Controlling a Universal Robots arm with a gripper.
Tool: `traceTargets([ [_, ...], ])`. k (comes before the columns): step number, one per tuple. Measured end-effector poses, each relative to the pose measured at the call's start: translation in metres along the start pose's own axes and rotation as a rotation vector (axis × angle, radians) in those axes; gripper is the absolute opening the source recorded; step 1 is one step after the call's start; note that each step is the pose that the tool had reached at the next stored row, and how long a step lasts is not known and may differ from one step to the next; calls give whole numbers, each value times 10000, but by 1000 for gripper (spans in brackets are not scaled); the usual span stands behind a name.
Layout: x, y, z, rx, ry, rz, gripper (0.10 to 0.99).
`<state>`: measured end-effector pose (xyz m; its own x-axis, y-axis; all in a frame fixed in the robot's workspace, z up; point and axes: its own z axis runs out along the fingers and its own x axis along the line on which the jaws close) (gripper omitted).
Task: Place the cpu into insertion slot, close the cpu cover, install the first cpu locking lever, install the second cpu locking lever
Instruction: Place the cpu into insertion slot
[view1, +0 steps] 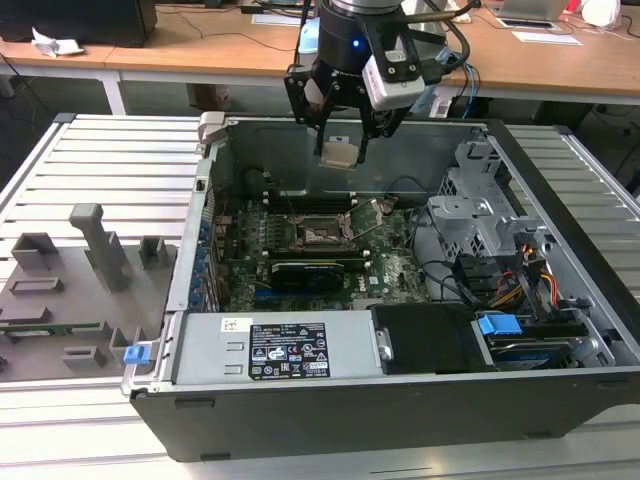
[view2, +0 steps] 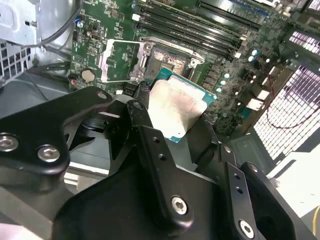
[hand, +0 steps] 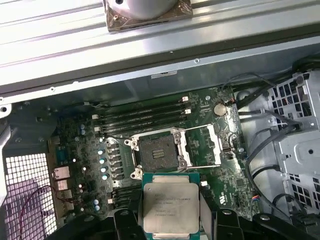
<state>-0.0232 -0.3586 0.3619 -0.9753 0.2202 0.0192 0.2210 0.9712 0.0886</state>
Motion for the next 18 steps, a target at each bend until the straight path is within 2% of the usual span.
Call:
traceTargets([
  [1,0,0,1,-6,-25,277,541],
  [18,1,-2,18,-30,-141,1594,541],
])
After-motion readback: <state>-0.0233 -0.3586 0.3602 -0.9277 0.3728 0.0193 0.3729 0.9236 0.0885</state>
